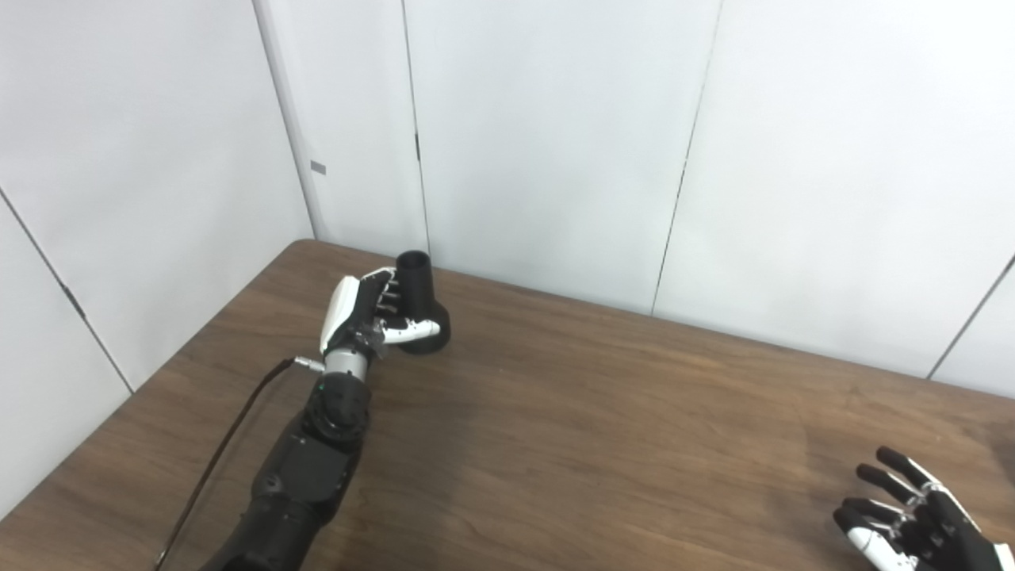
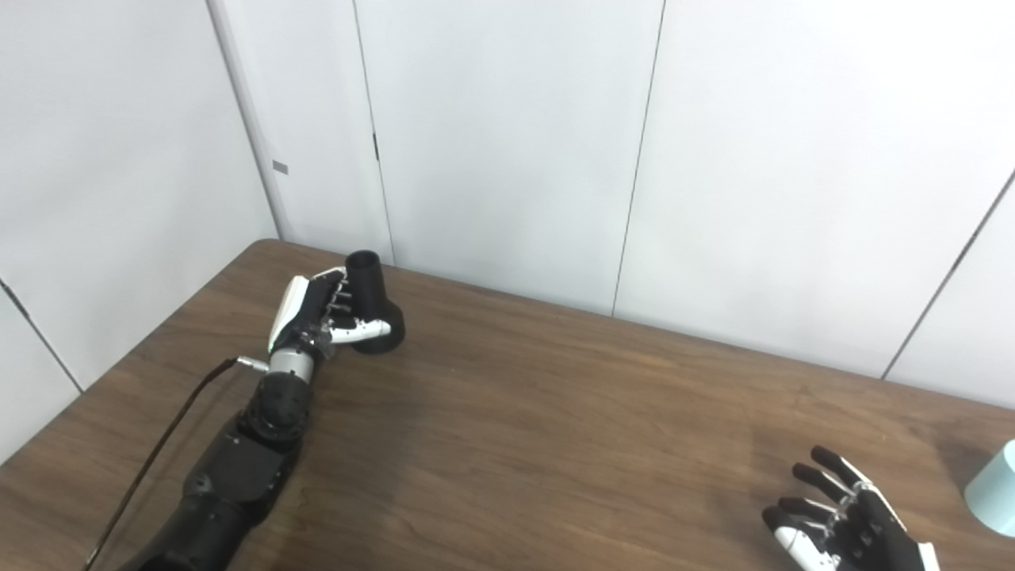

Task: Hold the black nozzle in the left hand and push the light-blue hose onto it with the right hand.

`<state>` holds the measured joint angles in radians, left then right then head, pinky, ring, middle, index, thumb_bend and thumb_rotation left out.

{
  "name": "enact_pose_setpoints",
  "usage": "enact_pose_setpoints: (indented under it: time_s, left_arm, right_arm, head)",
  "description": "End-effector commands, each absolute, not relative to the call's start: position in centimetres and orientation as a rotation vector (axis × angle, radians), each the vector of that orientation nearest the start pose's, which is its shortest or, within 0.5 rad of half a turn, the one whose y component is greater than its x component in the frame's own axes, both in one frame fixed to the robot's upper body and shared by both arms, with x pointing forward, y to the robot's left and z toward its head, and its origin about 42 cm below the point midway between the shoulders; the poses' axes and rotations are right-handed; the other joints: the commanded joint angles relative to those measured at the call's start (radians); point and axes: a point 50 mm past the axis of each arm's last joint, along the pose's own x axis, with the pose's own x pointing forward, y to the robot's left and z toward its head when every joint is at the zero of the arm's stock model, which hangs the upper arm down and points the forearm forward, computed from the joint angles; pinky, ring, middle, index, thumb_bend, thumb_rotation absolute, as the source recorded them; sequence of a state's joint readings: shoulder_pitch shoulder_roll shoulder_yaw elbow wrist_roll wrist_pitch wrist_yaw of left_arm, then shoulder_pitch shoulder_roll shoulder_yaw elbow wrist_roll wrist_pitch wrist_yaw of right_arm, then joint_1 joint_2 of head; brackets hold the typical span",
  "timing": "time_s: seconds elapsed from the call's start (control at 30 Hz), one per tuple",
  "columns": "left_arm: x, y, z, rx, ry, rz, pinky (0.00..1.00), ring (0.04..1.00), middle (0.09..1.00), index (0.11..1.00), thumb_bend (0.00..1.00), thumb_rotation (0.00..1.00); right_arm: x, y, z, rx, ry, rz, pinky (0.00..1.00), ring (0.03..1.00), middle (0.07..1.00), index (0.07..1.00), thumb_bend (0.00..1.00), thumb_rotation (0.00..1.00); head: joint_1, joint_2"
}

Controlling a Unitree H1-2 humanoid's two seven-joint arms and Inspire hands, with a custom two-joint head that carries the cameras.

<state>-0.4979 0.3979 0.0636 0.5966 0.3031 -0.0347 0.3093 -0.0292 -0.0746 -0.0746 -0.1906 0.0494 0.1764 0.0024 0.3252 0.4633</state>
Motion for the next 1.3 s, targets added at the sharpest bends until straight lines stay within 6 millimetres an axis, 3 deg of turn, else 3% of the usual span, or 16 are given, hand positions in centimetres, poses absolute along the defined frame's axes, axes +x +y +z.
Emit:
enact_pose_setpoints:
  time_s: [0.0, 0.5, 0.7, 0.83, 0.93, 1.27]
  left_arm:
    - [44.5, 38.1, 18.1, 0.715, -0.130, 0.436, 0.46, 0.464, 0.475, 0.494, 0.51, 0.00]
    - [43.3, 37.9, 15.1, 0.747, -0.102, 0.398, 0.45, 0.447, 0.476, 0.494, 0.50, 0.00]
    - [42.5, 37.2, 13.7, 0.771, -0.108, 0.310, 0.46, 0.452, 0.479, 0.491, 0.50, 0.00]
    - [41.5, 35.2, 12.5, 0.799, -0.135, 0.171, 0.43, 0.443, 0.488, 0.487, 0.50, 0.00]
    - [40.8, 33.5, 11.7, 0.806, -0.169, 0.058, 0.43, 0.443, 0.483, 0.490, 0.50, 0.00]
    - [38.9, 24.0, 9.9, 0.774, -0.374, -0.257, 0.39, 0.425, 0.493, 0.486, 0.50, 0.00]
  right_arm:
    - [29.3, -25.2, 16.2, -0.029, -0.136, -0.052, 0.46, 0.576, 0.719, 0.752, 0.44, 0.00]
    - [29.5, -25.2, 15.9, -0.036, -0.131, -0.052, 0.48, 0.574, 0.715, 0.767, 0.45, 0.00]
    - [29.7, -25.0, 15.6, -0.016, -0.134, -0.041, 0.46, 0.542, 0.692, 0.757, 0.45, 0.00]
    - [30.0, -25.2, 14.2, 0.001, -0.152, -0.022, 0.52, 0.543, 0.685, 0.740, 0.53, 0.00]
    - [30.4, -25.3, 13.3, -0.006, -0.181, -0.009, 0.45, 0.527, 0.671, 0.720, 0.59, 0.00]
    - [30.8, -24.9, 12.5, -0.012, -0.211, 0.004, 0.44, 0.512, 0.655, 0.691, 0.65, 0.00]
  head:
    - [0.003, 0.002]
    - [-0.006, 0.012]
    - [-0.080, 0.041]
    - [-0.145, 0.060]
    - [-0.193, 0.075]
    - [-0.294, 0.107]
